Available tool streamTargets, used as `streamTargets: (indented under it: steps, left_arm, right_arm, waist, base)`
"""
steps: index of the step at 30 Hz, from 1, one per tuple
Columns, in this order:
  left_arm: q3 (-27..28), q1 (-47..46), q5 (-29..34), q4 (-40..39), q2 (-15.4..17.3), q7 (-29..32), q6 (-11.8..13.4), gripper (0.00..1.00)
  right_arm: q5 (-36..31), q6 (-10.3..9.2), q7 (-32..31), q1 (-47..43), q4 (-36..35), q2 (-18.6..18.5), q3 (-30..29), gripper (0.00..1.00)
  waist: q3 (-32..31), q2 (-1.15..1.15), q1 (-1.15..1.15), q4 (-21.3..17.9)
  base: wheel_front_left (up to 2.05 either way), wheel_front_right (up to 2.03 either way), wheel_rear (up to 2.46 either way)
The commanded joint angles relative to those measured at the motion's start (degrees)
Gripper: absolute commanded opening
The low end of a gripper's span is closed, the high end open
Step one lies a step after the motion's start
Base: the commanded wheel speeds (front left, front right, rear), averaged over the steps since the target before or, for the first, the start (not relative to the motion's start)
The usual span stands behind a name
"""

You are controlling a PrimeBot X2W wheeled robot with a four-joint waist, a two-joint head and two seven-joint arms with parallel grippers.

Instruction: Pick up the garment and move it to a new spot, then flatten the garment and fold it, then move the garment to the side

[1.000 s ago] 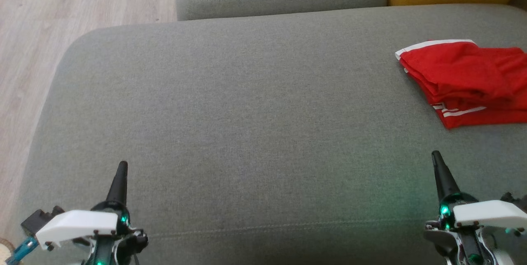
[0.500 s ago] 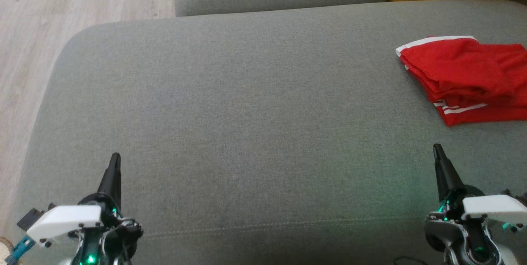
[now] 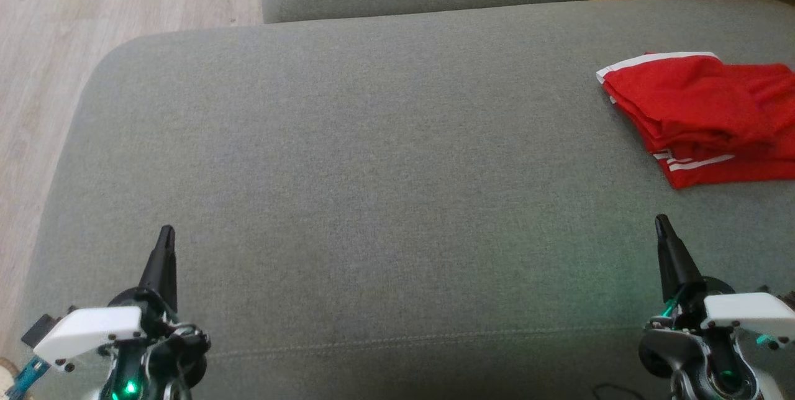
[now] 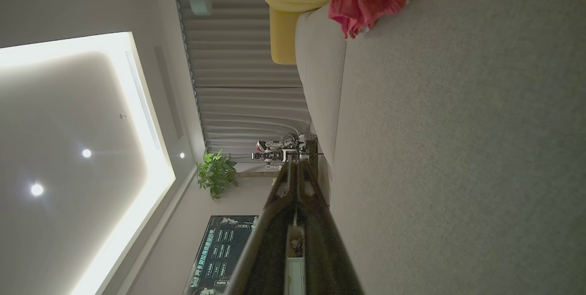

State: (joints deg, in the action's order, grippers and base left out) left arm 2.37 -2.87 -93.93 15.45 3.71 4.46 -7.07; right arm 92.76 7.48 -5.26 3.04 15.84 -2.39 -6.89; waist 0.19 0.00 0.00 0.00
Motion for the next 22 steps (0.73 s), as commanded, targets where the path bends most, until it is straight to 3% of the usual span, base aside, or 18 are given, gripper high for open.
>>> streamTargets:
  steps: [1,22]
  left_arm:
    - [2.0,-3.1,0.0,-1.5,0.7,0.3,-0.4,0.00]
    - [2.5,-3.2,0.4,-1.5,0.4,0.7,-0.4,0.00]
  right_arm:
    - [0.0,0.01,-0.6,3.1,-1.9,-1.0,1.1,0.00]
    - [-0.1,0.01,-0.8,3.1,-1.8,-0.9,0.9,0.00]
  waist:
    - [0.0,0.00,0.00,0.0]
    - [0.0,0.00,0.00,0.0]
  base:
    - [0.00,0.00,0.00]
    - [0.00,0.00,0.00]
